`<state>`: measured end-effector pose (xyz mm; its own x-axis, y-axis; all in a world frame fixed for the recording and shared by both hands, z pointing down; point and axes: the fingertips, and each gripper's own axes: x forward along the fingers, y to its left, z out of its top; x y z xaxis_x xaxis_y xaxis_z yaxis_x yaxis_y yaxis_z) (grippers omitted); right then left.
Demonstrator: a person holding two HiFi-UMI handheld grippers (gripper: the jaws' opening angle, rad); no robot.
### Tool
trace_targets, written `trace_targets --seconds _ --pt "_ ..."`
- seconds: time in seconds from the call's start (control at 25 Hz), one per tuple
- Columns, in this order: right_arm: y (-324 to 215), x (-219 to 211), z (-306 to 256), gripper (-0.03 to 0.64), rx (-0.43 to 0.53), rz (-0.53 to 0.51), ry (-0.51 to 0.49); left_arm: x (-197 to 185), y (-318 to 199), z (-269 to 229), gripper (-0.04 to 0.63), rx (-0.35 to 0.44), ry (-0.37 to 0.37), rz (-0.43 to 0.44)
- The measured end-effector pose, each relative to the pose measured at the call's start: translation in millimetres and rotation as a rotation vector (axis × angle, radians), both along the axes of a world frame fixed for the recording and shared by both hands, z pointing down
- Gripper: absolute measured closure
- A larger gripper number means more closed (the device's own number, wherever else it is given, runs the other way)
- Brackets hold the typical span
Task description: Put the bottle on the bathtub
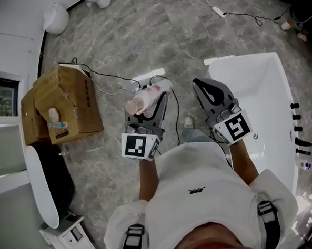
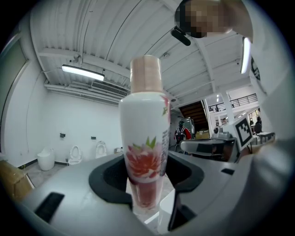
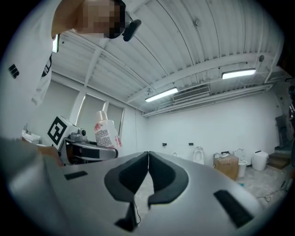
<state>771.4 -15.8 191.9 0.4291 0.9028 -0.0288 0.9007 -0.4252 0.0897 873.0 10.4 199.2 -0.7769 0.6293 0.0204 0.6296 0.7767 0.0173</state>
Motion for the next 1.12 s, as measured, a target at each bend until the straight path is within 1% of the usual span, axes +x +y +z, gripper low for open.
trace_targets --seconds 0.24,0.44,0.68,0.88,1.12 --pt "71.1 -30.0 -0.6 0.621 0.002 -0.008 -0.007 -33.7 67.9 -2.6 0.365 -0.006 -0.005 0.005" --pt "101.2 -53.7 -2.8 0.621 0.002 0.001 -0.005 -59.9 99.5 0.3 0.365 -0.001 -0.015 0.016" --pt "133.1 -67.2 -5.3 0.621 -0.003 0.027 0.006 -75.6 135.2 -1.1 0.365 -0.001 -0.023 0.044" --pt "165.2 -87.9 -0.5 0.621 -0.011 0.071 -0.009 -99.5 173.3 -0.7 0.365 -0.013 -0.03 0.1" --pt "223.2 -124.7 -2.5 0.621 -0.016 0.172 -0.018 -143.4 239.2 3.3 0.365 -0.01 -0.026 0.203"
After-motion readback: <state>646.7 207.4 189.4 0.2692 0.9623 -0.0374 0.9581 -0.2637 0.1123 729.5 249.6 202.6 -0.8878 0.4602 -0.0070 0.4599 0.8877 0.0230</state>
